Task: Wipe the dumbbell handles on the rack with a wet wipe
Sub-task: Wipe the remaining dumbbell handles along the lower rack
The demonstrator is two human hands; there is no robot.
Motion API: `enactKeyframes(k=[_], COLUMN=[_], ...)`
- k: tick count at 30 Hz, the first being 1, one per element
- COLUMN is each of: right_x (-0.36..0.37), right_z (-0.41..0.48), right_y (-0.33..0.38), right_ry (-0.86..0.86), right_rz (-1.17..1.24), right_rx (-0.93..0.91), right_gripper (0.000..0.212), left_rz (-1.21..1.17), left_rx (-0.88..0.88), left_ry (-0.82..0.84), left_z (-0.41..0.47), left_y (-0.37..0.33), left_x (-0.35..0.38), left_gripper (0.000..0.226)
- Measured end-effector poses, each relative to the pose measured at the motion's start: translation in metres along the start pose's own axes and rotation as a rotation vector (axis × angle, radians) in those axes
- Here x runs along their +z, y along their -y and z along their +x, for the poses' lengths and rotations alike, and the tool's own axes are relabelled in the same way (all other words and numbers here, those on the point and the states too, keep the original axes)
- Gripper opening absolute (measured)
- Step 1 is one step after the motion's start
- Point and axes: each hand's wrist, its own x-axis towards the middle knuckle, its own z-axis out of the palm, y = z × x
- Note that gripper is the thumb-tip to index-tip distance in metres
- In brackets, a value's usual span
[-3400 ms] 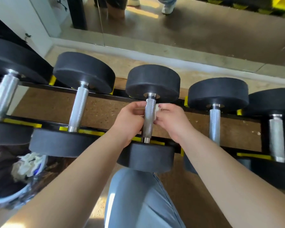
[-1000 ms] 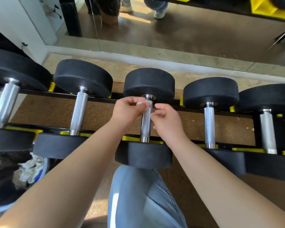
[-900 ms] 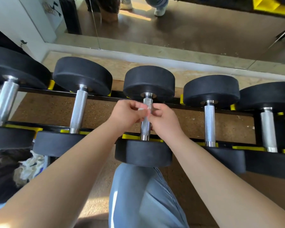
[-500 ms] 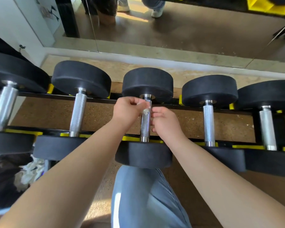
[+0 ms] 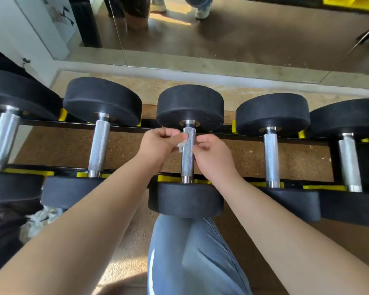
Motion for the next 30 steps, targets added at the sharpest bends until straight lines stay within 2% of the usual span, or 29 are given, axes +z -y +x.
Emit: enactKeyframes(k=[2, 5, 6, 8, 10, 11, 13, 15, 18, 19, 21, 23, 27, 29, 30], right_x=[0.001, 0.003, 0.003, 0.003, 0.002, 0.002, 0.002, 0.003, 0.003, 0.003, 0.001, 0.001, 0.0, -0.001, -0.001], right_z=[0.003, 0.006, 0.005, 0.005, 0.004, 0.004, 0.004, 0.005, 0.007, 0.008, 0.008, 0.008, 0.007, 0.006, 0.006], right_y=[-0.002, -0.003, -0.003, -0.003, -0.004, -0.005, -0.006, -0.006, -0.008, -0.009, -0.009, -0.01, -0.009, -0.009, -0.009], right_ry=[-0.018, -0.018, -0.014, -0.014, -0.011, -0.011, -0.019, -0.023, -0.032, -0.032, -0.027, -0.023, -0.045, -0.053, -0.057], right_rz=[-0.047, -0.05, -0.041, -0.011, 0.007, 0.01, 0.002, -0.003, -0.01, -0.012, -0.011, -0.008, 0.021, 0.037, 0.045], right_rx=[-0.041, -0.053, -0.048, -0.038, -0.034, -0.032, -0.031, -0.03, -0.035, -0.037, -0.04, -0.041, -0.053, -0.052, -0.049], right_gripper=[0.032, 0.034, 0.034, 0.034, 0.034, 0.033, 0.033, 0.033, 0.032, 0.032, 0.032, 0.033, 0.032, 0.031, 0.031], left_rz=[0.036, 0.351, 0.381, 0.216, -0.05, -0.121, -0.153, -0.03, 0.44, 0.513, 0.407, 0.234, -0.026, 0.072, 0.251], left_rx=[-0.031, -0.124, -0.166, -0.222, -0.209, -0.191, -0.202, -0.246, -0.223, -0.233, -0.329, -0.36, -0.203, -0.18, -0.176], left_ry=[0.021, 0.166, 0.202, 0.175, 0.027, -0.036, -0.052, 0.012, 0.139, 0.199, 0.289, 0.256, 0.196, 0.232, 0.284], left_z=[-0.008, -0.028, -0.031, -0.028, -0.016, -0.01, -0.001, -0.006, -0.017, -0.018, -0.019, -0.012, 0.013, 0.012, 0.006], left_y=[0.004, 0.01, 0.01, 0.007, 0.003, 0.003, 0.008, 0.013, 0.007, 0.005, 0.001, 0.001, -0.004, -0.006, -0.007], left_x=[-0.004, -0.02, -0.025, -0.026, -0.02, -0.015, -0.002, 0.007, -0.004, -0.01, -0.019, -0.015, 0.002, 0.0, -0.006], left_gripper=[0.007, 0.012, 0.018, 0.026, 0.023, 0.02, 0.011, 0.013, 0.022, 0.022, 0.019, 0.02, 0.022, 0.019, 0.019])
